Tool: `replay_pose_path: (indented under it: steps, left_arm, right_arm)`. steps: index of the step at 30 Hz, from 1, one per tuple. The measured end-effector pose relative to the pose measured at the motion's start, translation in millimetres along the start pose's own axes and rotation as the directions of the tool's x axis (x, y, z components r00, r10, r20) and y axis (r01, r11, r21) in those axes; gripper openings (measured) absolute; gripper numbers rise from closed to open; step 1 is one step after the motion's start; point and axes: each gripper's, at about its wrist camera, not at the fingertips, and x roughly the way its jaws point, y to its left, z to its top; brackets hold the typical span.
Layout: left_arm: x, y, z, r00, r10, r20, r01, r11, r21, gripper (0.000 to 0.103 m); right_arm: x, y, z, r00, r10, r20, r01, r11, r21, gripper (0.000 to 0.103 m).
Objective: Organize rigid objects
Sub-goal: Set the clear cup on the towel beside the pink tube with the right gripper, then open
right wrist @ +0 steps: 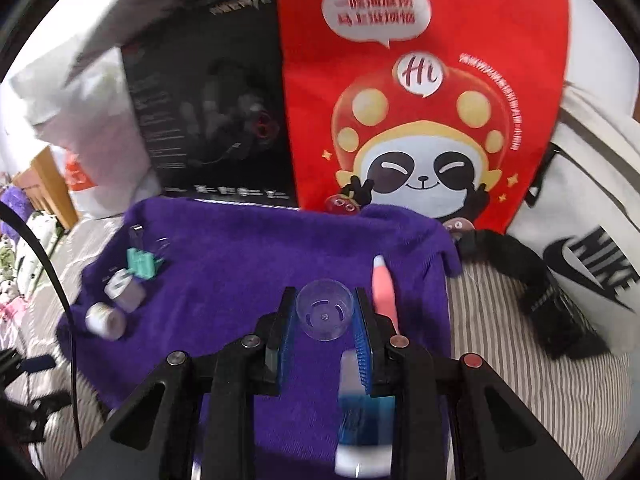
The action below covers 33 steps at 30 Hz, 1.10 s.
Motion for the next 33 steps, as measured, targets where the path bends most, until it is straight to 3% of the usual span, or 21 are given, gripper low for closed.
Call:
replay_pose_path:
  steps: [9, 18, 20, 21, 23, 24, 28, 33]
  left_arm:
    - [3.4, 7.1, 2.3, 0.999, -0.041, -0.003, 0.041, 0.999, -0.019, 0.059]
    - [1.7, 11.8, -1.5, 0.999, -0.038, -0.012, 0.038, 0.999, -0.03, 0.059]
    - [-0.5, 12.6, -2.2, 0.999, -0.037, -0.012, 0.036, 0.999, -0.032, 0.059]
    - [-1.6, 12.3, -2.6, 0.999, -0.037, -0.012, 0.037, 0.999, -0.032, 0.059]
    - [-3.0, 11.2, -3.8, 0.999, -0.042, -0.015, 0.042, 0.999, -0.029, 0.059]
    - [-3.7, 9.5, -4.6, 0.999, -0.047, -0.018, 0.046, 0.998, -0.03, 0.059]
    - [-3.5, 1.0, -4.4, 0.996, -0.081, -0.022, 0.079, 0.996, -0.048, 0.059]
    - [1.6, -20.5, 0.8, 0.989, -0.141, -0.033, 0.139, 0.988, -0.062, 0.059]
  right_arm:
    - [63.4, -4.1, 22.4, 0.987, -0.053, -0.149, 0.054, 0.999, 0.004, 0.027]
    - [81.8, -8.1, 25.6, 0.974, -0.047, -0.221, 0.05, 0.999, 0.008, 0.027]
    - [85.5, -7.7, 28.2, 0.971, -0.053, -0.235, 0.053, 0.999, -0.005, 0.033]
    - [85.4, -7.5, 28.6, 0.969, -0.061, -0.241, 0.059, 0.998, -0.017, 0.037]
    - [83.8, -8.3, 27.5, 0.965, -0.07, -0.253, 0.065, 0.998, -0.028, 0.055]
    - [82.4, -9.5, 25.9, 0.963, -0.058, -0.262, 0.054, 0.998, -0.023, 0.057]
    - [67.0, -11.1, 12.8, 0.969, -0.035, -0.246, 0.037, 0.999, 0.005, 0.058]
    - [9.6, -5.1, -6.5, 0.988, -0.002, -0.152, 0.005, 1.0, 0.02, 0.058]
